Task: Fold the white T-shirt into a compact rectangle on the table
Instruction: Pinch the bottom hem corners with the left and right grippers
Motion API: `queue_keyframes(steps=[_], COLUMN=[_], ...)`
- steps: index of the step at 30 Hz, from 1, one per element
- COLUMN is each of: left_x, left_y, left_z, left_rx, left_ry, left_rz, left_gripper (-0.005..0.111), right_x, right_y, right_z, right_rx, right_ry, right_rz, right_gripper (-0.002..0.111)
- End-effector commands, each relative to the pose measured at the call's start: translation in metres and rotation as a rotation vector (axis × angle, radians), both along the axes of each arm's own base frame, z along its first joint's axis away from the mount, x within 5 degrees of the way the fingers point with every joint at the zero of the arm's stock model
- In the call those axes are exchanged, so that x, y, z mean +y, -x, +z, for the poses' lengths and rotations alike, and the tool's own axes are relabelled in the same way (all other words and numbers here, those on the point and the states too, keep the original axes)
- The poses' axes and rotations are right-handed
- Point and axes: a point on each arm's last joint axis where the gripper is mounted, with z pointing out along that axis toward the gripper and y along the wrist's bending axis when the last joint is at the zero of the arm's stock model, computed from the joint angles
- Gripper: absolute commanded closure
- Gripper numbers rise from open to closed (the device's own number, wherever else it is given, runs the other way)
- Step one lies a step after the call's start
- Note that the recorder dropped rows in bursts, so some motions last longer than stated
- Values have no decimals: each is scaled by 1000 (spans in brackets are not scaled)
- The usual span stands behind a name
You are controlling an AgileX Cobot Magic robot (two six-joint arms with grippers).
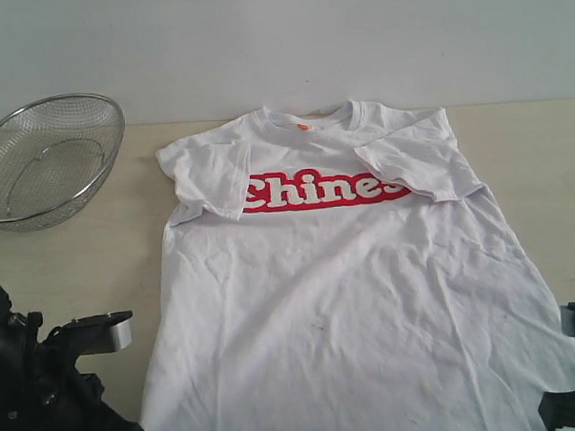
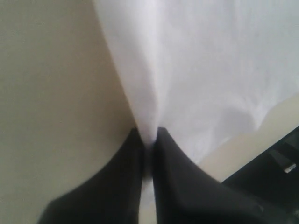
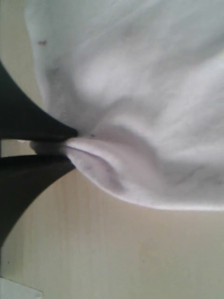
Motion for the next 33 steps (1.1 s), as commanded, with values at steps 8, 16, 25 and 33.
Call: queue_keyframes(steps=[8,16,25,33], left_x=[4,4,5,6], left_y=[5,7,11,14], left_z=[18,37,56,55], left_rx=[-30,-88,-155,-121], left_ry=[-36,-7,21,14], left_rz=[-13,-3,14,-7], left_gripper=[102,102,102,102], right_x=[2,4,8,8], right_y=[-2,4,11,11], right_z=[28,50,69,70], right_rx=[-162,-253,-356,-363], right_ry=[-12,-23,-44,-47], right_rz=[4,0,0,3], right_gripper=[108,108,108,108])
